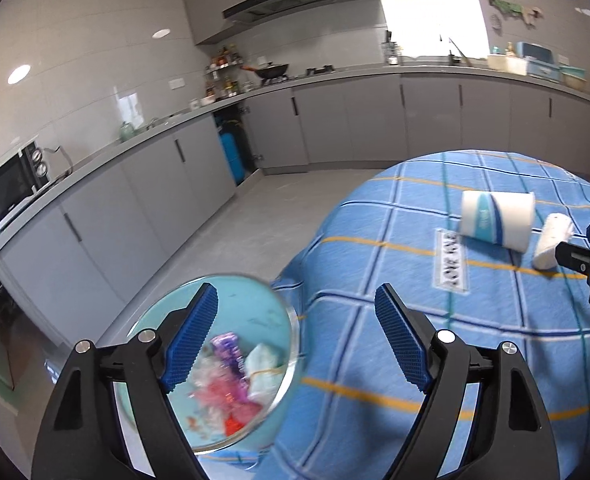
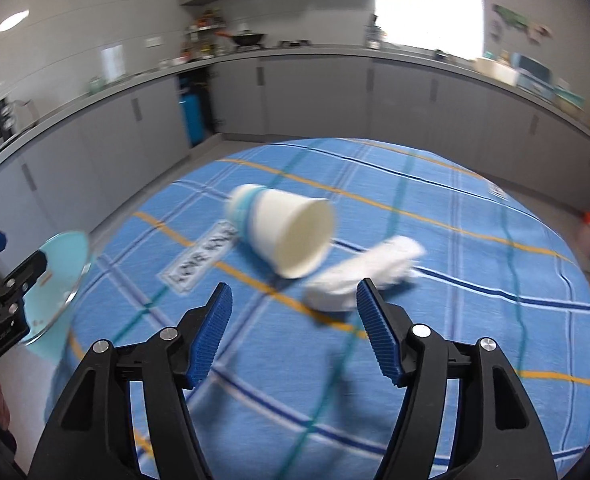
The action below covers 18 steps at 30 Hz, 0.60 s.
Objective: Collect trash
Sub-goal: 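Move both open tools back over the cup and tissue on the table, then grasp the white tissue with the right tool while the left tool grasps the paper cup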
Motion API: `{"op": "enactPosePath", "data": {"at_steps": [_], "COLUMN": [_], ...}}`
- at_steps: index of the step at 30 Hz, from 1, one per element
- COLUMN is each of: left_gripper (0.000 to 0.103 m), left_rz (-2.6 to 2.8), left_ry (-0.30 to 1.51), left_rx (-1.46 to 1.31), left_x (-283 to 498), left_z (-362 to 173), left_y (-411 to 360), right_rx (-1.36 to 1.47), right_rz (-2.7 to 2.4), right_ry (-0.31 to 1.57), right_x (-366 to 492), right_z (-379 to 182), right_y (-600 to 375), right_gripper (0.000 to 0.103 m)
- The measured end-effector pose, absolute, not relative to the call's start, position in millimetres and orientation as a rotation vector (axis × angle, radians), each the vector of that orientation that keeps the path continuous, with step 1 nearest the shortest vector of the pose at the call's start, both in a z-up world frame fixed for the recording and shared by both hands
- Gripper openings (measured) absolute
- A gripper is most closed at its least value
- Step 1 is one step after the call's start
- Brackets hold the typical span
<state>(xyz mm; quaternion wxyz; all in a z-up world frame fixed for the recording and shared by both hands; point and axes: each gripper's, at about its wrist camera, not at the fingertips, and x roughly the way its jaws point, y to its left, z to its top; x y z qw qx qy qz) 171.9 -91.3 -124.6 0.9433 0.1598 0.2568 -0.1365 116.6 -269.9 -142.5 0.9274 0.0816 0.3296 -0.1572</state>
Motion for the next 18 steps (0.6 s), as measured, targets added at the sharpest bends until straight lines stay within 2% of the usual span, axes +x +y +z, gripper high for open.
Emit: {"op": "enactPosePath", "data": {"at_steps": [14, 15, 17, 18], "left_gripper": [0.088, 0.088, 0.088, 0.088], "left_rz": [-0.313, -0.315, -0.323, -0.326], "left_ry": [0.487, 0.487, 0.49, 0.49], "left_rx": [0.388, 0.39, 0.393, 0.393], "left_x": [183, 184, 186, 187], "left_z": [-129, -129, -130, -130], "left_y": [-148, -150, -154, -156], "right_rx": [0.281, 0.286, 0.298, 0.302], "right_rz": [-0.457, -0.455, -0.438, -0.432], "right_ry": [0.758, 0.772, 0.806, 0.809], "right_x": [145, 147, 152, 151], "right_z": [-164, -168, -174, -175], "right_y": [-314, -315, -317, -318], "right_gripper": [0.064, 0.061, 0.041, 0.037]}}
